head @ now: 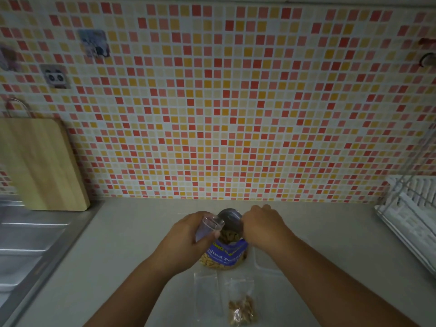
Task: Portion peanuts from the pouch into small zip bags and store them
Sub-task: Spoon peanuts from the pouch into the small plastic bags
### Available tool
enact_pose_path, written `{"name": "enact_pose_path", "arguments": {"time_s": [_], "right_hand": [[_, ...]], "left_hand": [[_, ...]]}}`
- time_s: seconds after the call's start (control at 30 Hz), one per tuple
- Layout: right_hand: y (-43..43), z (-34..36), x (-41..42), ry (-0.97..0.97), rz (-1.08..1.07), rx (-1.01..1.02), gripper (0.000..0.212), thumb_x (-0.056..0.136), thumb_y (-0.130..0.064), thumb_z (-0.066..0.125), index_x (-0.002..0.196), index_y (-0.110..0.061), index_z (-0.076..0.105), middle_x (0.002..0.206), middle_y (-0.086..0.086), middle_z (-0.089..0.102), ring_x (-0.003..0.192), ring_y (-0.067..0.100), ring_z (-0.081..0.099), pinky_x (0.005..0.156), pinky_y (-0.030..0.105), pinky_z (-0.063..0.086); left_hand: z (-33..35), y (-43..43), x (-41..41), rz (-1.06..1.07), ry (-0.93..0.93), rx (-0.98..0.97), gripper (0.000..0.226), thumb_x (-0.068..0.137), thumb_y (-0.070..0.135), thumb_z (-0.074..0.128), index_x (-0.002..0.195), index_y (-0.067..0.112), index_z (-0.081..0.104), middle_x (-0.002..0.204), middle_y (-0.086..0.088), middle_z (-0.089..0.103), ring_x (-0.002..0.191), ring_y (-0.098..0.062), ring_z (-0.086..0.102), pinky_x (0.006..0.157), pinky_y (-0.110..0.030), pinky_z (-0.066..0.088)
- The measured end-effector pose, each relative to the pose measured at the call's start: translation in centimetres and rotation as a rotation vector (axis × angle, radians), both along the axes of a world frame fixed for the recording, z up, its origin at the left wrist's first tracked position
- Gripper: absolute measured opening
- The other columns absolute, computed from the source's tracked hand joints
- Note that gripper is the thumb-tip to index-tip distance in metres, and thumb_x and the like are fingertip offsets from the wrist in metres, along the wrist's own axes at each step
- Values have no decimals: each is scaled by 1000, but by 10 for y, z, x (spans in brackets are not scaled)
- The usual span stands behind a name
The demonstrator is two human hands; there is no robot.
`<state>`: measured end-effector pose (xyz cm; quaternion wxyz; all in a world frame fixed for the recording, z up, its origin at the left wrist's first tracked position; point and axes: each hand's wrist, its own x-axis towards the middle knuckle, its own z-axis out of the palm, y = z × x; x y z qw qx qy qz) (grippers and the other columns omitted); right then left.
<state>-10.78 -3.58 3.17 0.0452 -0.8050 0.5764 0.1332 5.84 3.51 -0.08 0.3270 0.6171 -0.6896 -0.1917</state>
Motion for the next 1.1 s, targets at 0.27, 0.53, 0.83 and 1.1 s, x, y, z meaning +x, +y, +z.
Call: {"name": "enact_pose_path", "arguments": {"time_s": [0.27,0.53,0.83,1.1], "right_hand": [[-4,14,9,132,95,34,33,89,-8,53,121,-1,56,116,14,57,115,29,51,97,33,42],[-8,32,16,94,104,45,29,88,-9,56,117,-5,61,71,2,46,87,19,51,74,28,40],[-7,-21,35,14,-48,94,48,84,-29,63,127,-13,52,131,7,54,121,25,52,101,32,40],[-19,-28,25,-162,-302,186,80,72,-55,71,135,-14,45,133,7,55,121,28,52,100,36,39]], "left_hand": [[-5,-11,3,-33,-61,113,35,91,46,48,123,30,48,118,8,60,96,-6,54,76,-17,41],[-4,-16,5,-35,-5,120,31,92,45,47,117,26,52,106,7,62,91,-8,57,68,-13,40],[-3,-17,8,-35,120,133,30,94,40,47,117,24,57,106,3,68,97,-10,62,86,-31,50],[-2,-16,10,-37,145,160,30,94,39,44,116,23,56,105,2,67,95,-7,61,83,-27,50]]}}
